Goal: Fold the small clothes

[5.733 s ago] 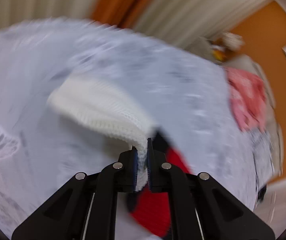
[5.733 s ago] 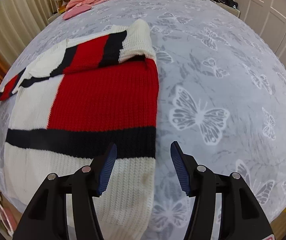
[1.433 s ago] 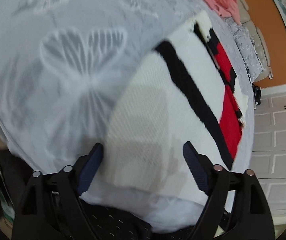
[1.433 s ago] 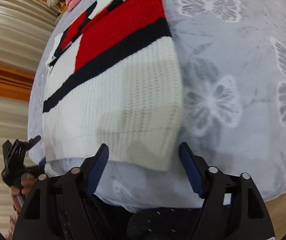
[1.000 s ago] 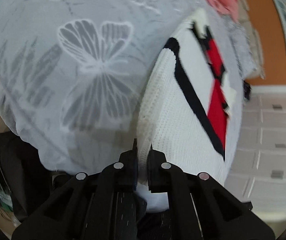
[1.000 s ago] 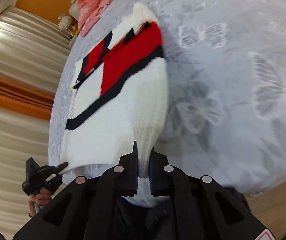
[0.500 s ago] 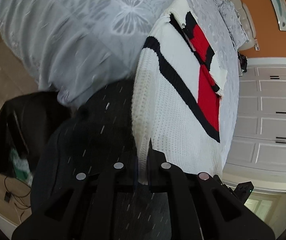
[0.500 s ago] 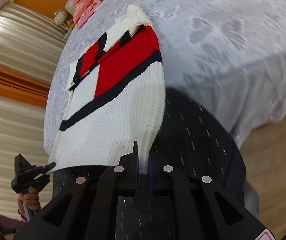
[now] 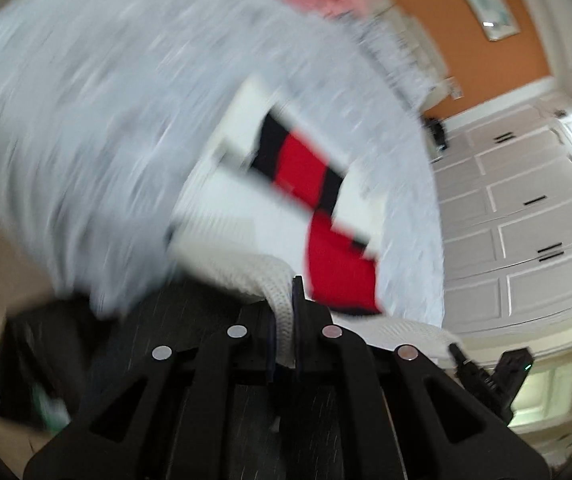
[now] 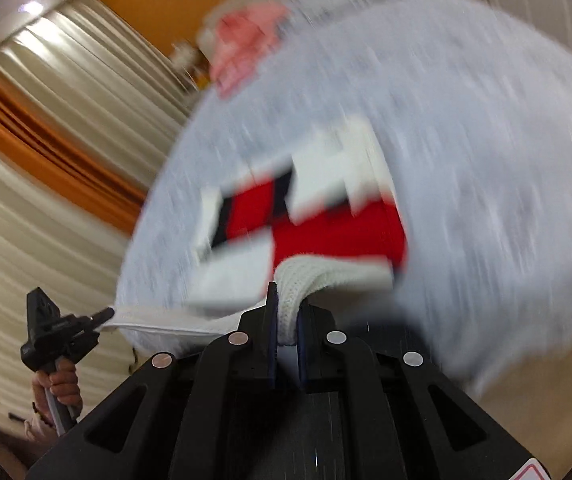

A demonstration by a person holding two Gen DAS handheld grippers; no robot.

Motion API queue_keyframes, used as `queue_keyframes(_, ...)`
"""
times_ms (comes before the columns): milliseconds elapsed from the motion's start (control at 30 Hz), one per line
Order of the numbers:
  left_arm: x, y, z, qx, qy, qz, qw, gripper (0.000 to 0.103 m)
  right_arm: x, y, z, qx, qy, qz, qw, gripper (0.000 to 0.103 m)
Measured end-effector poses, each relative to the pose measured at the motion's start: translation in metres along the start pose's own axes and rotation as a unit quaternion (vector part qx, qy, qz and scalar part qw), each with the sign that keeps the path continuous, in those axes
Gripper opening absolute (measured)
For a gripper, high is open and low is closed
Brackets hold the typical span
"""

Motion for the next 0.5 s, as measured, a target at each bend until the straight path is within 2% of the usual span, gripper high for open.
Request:
queue_keyframes(67,0.019,0.052,-0.010,0.031,0.009,-0.028,0.9991,0.006,-0.002,0.054,-0.010,0.026,-0.004,0.021,0.999,0.007)
queue_keyframes(133,0.032,0.095,-0.023,0.056,0.027,-0.046,0.9970,0.006,-0.001,0.103,-0.033,0.031,-0.011,0.029,0.999,0.007)
queue_keyframes(233,0.039,0.172,-0.064,0.081,0.057,-0.034,0.9945,0.006,0.016,0.173,-0.089,0.017,-0.021,0.007,1.000,0.007)
queue_keyframes(333,0.030,0.220,-0.110,0.082,0.093,-0.011,0.9923,0.006,0.038,0.208,-0.139,-0.007,-0.028,-0.026,0.999,0.007)
queue_keyframes(433,0.011,0.249,-0.163,0.057,0.130,0.012,0.9897,0.007,0.067,0.232,-0.195,-0.041,-0.044,-0.062,0.996,0.009)
queue_keyframes(467,0.002,0.251,-0.176,0.046,0.143,0.021,0.9884,0.010,0.070,0.234,-0.208,-0.051,-0.045,-0.070,0.995,0.015)
queue_keyframes(500,-0.005,0.254,-0.187,0.040,0.160,0.032,0.9857,0.010,0.080,0.235,-0.219,-0.062,-0.051,-0.084,0.993,0.016)
Point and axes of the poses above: each gripper's, at about its wrist camera, not at the fingertips, and z roughly against the way its jaws point, x to its right, y to its top, the point moved 8 cm from there along -z, roughly the way its jaws point, and after that the axes turned 12 degrees about -x, right-handed, at the moved point
